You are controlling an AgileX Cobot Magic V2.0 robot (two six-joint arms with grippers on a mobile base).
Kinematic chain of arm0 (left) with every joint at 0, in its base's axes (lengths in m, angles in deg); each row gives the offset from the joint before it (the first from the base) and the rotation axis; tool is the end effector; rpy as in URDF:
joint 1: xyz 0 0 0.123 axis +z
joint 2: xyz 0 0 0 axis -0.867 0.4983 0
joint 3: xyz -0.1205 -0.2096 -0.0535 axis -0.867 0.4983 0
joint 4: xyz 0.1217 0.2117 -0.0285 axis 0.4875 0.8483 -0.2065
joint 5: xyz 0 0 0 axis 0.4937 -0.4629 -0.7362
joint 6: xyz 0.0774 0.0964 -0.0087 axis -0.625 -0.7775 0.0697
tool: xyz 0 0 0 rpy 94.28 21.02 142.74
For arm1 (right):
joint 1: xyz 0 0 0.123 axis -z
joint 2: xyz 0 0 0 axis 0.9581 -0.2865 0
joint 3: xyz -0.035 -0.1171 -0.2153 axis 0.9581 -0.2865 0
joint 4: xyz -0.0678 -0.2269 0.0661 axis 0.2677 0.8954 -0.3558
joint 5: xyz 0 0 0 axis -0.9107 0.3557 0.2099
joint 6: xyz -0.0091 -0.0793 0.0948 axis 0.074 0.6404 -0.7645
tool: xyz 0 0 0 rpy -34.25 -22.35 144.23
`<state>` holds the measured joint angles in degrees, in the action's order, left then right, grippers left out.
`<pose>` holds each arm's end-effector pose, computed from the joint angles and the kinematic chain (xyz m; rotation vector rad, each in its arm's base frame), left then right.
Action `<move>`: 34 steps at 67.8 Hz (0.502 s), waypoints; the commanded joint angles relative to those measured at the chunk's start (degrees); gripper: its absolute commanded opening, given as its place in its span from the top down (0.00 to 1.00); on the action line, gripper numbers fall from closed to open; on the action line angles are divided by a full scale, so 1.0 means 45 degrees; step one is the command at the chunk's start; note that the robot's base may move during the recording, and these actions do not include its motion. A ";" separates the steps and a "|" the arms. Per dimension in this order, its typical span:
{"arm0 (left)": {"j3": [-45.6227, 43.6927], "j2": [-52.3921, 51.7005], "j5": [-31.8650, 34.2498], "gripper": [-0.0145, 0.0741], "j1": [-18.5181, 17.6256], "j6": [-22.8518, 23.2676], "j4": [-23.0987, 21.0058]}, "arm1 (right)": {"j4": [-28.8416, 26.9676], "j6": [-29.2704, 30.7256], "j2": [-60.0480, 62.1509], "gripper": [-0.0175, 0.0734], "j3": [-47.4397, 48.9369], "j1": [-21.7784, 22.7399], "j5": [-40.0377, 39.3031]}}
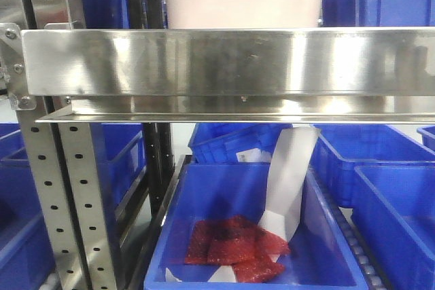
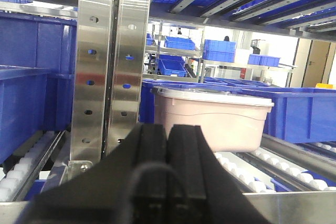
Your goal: Grab white bin and place on right shelf
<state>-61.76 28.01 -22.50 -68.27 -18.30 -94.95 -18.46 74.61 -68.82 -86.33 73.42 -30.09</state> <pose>0.0959 -0.0305 0.3318 0.1391 1.3202 -0.2978 0.1214 -0.0002 0.2073 0.0497 1.5003 0.0513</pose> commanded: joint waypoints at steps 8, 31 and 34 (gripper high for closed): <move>-0.0325 0.0148 0.0704 0.97 -0.0088 0.0060 -0.0297 | 0.0221 0.0176 0.0242 0.75 -0.0007 0.0120 -0.1186; -0.0325 0.0148 0.0704 0.97 -0.0088 0.0060 -0.0297 | 0.0137 -0.0170 0.0242 0.75 -0.0007 0.0120 -0.1187; -0.0325 0.0148 0.0704 0.97 -0.0088 0.0060 -0.0297 | 0.0137 -0.0170 0.0242 0.75 -0.0007 0.0120 -0.1187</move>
<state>-61.76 28.01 -22.59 -68.27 -18.30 -95.05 -18.27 74.08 -68.82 -86.33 73.57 -30.09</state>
